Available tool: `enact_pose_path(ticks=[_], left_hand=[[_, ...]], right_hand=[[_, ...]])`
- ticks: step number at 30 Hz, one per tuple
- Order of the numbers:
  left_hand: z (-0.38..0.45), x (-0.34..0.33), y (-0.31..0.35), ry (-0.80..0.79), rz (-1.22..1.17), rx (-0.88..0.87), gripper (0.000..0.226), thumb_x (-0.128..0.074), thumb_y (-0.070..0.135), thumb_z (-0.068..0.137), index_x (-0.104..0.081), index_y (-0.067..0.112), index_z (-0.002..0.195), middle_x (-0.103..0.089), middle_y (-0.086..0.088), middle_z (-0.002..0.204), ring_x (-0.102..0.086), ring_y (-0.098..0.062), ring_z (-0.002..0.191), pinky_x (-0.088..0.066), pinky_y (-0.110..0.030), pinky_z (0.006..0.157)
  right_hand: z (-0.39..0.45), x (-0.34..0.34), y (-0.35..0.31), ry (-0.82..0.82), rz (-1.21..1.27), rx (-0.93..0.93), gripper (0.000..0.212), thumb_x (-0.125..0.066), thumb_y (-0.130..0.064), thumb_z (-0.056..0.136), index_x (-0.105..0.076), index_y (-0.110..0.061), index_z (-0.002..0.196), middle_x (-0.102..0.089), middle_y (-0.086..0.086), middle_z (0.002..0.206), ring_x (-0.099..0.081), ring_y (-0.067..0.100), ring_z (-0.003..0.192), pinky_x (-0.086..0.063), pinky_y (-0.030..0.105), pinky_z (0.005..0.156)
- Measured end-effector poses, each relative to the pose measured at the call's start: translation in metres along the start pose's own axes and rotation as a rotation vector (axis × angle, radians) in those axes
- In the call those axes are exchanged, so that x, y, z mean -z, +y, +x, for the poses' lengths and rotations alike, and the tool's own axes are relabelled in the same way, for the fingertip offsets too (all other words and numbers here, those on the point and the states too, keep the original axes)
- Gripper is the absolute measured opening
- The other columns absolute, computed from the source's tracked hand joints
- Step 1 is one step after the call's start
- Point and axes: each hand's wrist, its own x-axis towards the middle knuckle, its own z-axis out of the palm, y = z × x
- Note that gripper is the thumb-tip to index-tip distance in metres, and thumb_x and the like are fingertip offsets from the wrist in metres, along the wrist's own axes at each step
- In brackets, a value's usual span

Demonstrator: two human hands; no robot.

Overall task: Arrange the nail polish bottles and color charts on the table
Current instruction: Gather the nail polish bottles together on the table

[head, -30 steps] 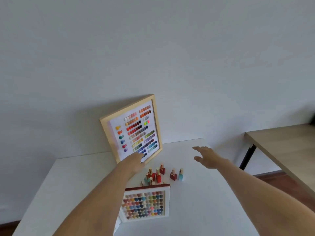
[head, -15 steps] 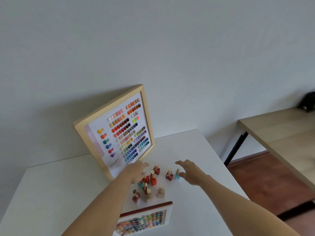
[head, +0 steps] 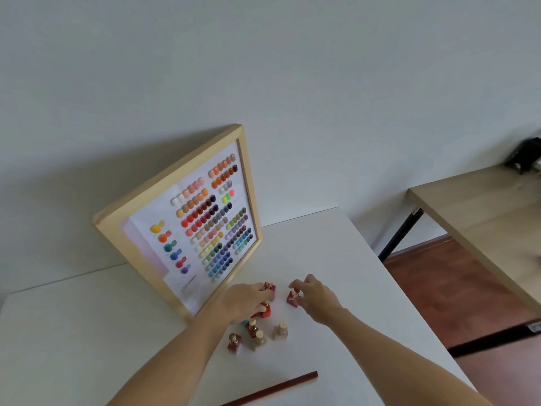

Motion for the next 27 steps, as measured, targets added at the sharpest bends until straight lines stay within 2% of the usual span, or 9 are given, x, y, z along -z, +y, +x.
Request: enact_pose_path(ticks=[3,7,13,18,21,27], left_hand=[[0.000,-0.002,0.000,0.026,0.006,0.002,0.023,-0.053,0.025,0.095,-0.050,0.023,0.117,-0.062,-0.001,0.100,-0.060,-0.017,0.075,-0.037,-0.021,0.063],[0.004,-0.003,0.003,0.043,-0.003,0.038,0.028,-0.055,0.021,0.094,-0.052,0.020,0.122,-0.066,-0.004,0.103,-0.066,-0.020,0.085,-0.042,-0.020,0.069],[0.025,0.010,0.020,0.049,-0.074,0.047,0.019,-0.053,0.023,0.095,-0.057,0.018,0.113,-0.068,-0.003,0.103,-0.067,-0.016,0.089,-0.051,-0.018,0.071],[0.062,0.027,0.053,0.064,-0.094,0.018,0.018,-0.047,0.026,0.097,-0.058,0.016,0.108,-0.067,-0.005,0.102,-0.066,-0.019,0.088,-0.058,-0.029,0.075],[0.091,0.034,0.074,0.056,-0.104,0.006,0.016,-0.047,0.025,0.097,-0.057,0.014,0.104,-0.067,-0.005,0.099,-0.065,-0.020,0.085,-0.057,-0.033,0.074],[0.159,0.043,0.129,0.047,-0.111,-0.007,0.015,-0.050,0.021,0.096,-0.058,0.009,0.099,-0.067,-0.009,0.097,-0.063,-0.027,0.083,-0.052,-0.036,0.070]], right_hand=[[0.004,-0.004,0.000,0.025,0.004,0.023,0.021,-0.049,-0.024,0.095,-0.057,-0.023,0.115,-0.053,0.005,0.108,-0.059,0.024,0.086,-0.050,0.032,0.070],[0.004,-0.007,0.007,0.023,0.059,0.056,0.015,-0.048,-0.015,0.095,-0.057,-0.013,0.107,-0.056,0.010,0.102,-0.058,0.029,0.083,-0.053,0.039,0.074],[-0.002,0.010,0.047,0.028,0.155,0.043,0.017,-0.047,-0.013,0.096,-0.059,-0.009,0.107,-0.058,0.010,0.104,-0.057,0.027,0.089,-0.051,0.035,0.079],[-0.017,0.036,0.102,0.110,0.251,-0.036,0.015,-0.051,-0.015,0.094,-0.062,-0.007,0.100,-0.060,0.009,0.098,-0.059,0.026,0.084,-0.050,0.033,0.074],[-0.023,0.052,0.133,0.167,0.254,-0.093,0.013,-0.053,-0.013,0.093,-0.063,-0.006,0.097,-0.061,0.010,0.095,-0.058,0.025,0.082,-0.047,0.031,0.073],[-0.028,0.076,0.182,0.243,0.273,-0.161,0.011,-0.057,-0.012,0.090,-0.063,-0.003,0.090,-0.060,0.011,0.090,-0.057,0.025,0.079,-0.051,0.037,0.074]])
